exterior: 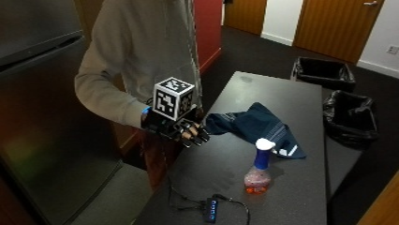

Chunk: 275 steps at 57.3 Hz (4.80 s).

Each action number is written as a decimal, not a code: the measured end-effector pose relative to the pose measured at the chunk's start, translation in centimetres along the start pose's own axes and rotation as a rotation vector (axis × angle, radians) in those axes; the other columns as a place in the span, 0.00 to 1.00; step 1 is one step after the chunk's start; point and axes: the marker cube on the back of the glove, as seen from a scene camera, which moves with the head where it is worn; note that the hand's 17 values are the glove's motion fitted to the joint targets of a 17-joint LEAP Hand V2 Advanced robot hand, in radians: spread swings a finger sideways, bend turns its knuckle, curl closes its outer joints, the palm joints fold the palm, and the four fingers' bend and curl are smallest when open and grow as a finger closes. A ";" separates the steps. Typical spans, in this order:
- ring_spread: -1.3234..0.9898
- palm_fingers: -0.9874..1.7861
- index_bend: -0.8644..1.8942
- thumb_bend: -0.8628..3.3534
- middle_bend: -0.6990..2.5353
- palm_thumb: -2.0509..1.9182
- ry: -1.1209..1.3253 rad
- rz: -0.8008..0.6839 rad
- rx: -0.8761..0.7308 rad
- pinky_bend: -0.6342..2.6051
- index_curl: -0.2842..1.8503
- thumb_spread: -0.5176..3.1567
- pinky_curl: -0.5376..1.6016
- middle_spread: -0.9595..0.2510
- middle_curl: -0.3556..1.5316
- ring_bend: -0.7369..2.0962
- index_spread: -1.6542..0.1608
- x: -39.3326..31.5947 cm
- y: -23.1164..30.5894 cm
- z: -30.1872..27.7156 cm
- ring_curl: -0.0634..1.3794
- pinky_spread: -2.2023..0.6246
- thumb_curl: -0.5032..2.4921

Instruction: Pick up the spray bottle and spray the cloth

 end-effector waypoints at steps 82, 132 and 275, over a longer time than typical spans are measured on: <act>0.59 0.37 0.37 0.20 0.28 0.68 -0.010 -0.018 -0.011 0.31 0.25 0.41 0.42 0.78 0.36 0.34 0.70 -4.1 -3.4 -4.7 0.24 0.86 0.30; 0.59 0.38 0.36 0.20 0.28 0.68 -0.273 -0.005 0.094 0.31 0.25 0.41 0.42 0.78 0.37 0.34 0.70 -6.5 -5.4 -3.5 0.24 0.86 0.30; 0.57 0.37 0.36 0.20 0.28 0.67 -1.307 0.387 0.353 0.35 0.22 0.39 0.42 0.77 0.37 0.40 0.71 -18.1 -16.6 13.4 0.26 0.85 0.28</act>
